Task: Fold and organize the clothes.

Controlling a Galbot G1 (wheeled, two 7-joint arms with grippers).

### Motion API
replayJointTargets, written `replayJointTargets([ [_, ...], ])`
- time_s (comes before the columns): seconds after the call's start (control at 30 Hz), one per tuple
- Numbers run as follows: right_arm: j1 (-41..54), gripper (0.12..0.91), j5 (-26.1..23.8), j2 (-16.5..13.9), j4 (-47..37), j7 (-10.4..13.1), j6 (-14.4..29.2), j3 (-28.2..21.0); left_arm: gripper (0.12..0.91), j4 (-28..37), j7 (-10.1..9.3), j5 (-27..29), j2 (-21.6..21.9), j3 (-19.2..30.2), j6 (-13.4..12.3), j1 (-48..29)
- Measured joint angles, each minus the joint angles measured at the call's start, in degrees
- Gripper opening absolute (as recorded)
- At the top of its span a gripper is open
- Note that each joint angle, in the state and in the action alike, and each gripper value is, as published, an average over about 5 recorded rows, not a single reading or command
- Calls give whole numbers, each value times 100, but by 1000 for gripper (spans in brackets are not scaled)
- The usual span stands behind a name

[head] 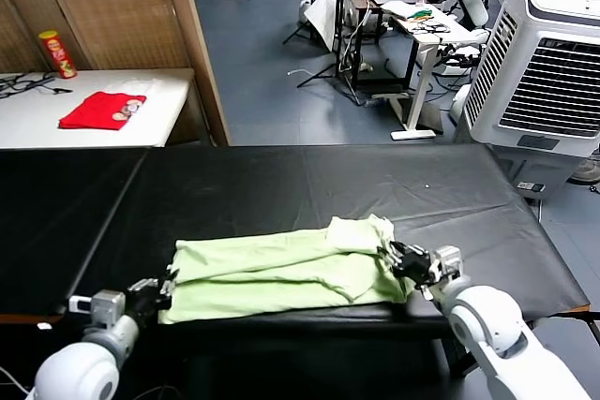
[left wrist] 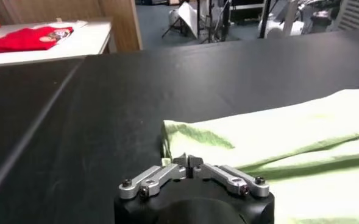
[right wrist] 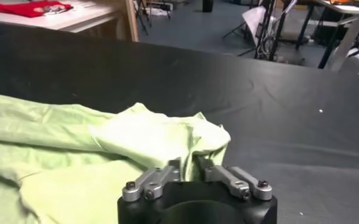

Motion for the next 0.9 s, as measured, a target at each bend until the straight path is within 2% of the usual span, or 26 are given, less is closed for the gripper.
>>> replayJointTargets([
  [0.1, 131, 772, -69, 95, -74, 94, 160, 63, 621, 68, -137, -29, -26, -52, -71, -102],
  [0.23, 482, 797, -444, 333, -355, 56, 307, -55, 772, 257, -330, -135, -98, -2, -168, -415],
  [0.4, 988, 798, -843, 671, -911, 65, 348, -328, 797, 547, -368, -593, -198, 152, -76, -906],
  [0.6, 1326, 789, -1042, 1003, -1481, 76, 337, -566, 798, 857, -247, -906, -279, 326, 20, -1281],
  [0.83, 1379, 633, -1242, 1274, -1822, 47, 353, -647, 796, 1104, -123, -970, -364, 426, 112, -1487],
  [0.9, 1357, 583, -1308, 1350, -1874, 32, 385, -645, 769, 1171, -114, -960, -399, 437, 119, -1510],
])
